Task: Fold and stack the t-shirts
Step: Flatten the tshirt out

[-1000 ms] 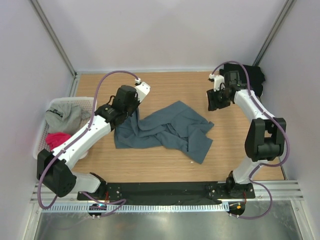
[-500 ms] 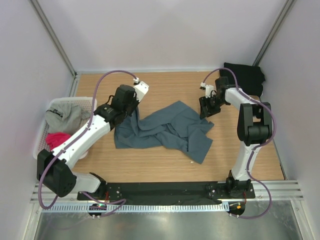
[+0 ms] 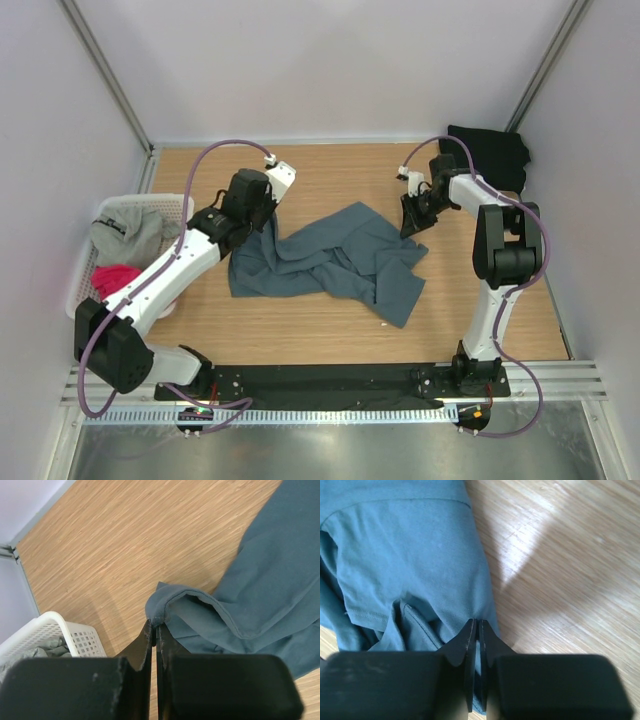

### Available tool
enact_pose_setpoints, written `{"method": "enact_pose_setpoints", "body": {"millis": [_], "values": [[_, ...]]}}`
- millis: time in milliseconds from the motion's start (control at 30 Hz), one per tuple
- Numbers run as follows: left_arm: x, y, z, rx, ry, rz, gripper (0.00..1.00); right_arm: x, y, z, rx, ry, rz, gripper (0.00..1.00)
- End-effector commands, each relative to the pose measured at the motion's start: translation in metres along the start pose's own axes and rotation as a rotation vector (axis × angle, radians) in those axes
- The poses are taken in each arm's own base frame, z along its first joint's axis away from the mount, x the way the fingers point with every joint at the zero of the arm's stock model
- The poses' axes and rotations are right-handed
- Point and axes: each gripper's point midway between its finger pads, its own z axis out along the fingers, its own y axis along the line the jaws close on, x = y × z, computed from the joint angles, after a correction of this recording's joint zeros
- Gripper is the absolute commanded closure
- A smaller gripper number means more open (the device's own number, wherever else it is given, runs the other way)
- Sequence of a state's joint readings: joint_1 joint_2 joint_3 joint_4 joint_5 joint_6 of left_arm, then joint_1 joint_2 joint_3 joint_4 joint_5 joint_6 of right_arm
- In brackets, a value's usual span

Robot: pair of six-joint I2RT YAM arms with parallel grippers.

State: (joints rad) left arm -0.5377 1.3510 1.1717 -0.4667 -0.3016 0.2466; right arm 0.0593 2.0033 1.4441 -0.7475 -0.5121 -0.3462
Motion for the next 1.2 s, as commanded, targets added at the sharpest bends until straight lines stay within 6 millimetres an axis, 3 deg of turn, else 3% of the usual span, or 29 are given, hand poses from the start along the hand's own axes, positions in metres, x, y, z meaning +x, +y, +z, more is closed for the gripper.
{"method": "enact_pose_setpoints", "body": {"millis": [0, 33, 133, 467, 633, 833, 967, 1167], "values": [[-0.010, 0.002, 0.002, -0.002, -0.038, -0.030, 1.00, -0.011, 0.012, -0.014, -0.035, -0.031, -0.035, 0.92], [-0.009, 0.001, 0.003, 0.001, -0.036, -0.030, 1.00, -0.011, 0.014, -0.016, -0.039, -0.034, -0.036, 0.99], [-0.008, 0.002, 0.002, -0.002, -0.036, -0.031, 1.00, -0.018, 0.016, -0.023, -0.034, -0.060, -0.048, 0.98], [-0.010, 0.006, -0.001, -0.009, -0.047, -0.042, 1.00, -0.077, 0.043, -0.085, -0.023, -0.230, -0.118, 0.99], [-0.010, 0.007, -0.002, -0.008, -0.050, -0.045, 1.00, -0.082, 0.057, -0.087, -0.091, -0.250, -0.087, 0.99], [-0.011, 0.008, -0.003, -0.012, -0.053, -0.046, 1.00, -0.081, 0.091, -0.105, -0.192, -0.292, -0.125, 0.99], [-0.012, 0.008, -0.001, -0.010, -0.054, -0.047, 1.00, -0.091, 0.136, -0.147, -0.320, -0.393, -0.213, 0.98], [-0.013, 0.008, -0.001, -0.011, -0.056, -0.051, 1.00, -0.101, 0.170, -0.185, -0.411, -0.480, -0.279, 0.99]]}}
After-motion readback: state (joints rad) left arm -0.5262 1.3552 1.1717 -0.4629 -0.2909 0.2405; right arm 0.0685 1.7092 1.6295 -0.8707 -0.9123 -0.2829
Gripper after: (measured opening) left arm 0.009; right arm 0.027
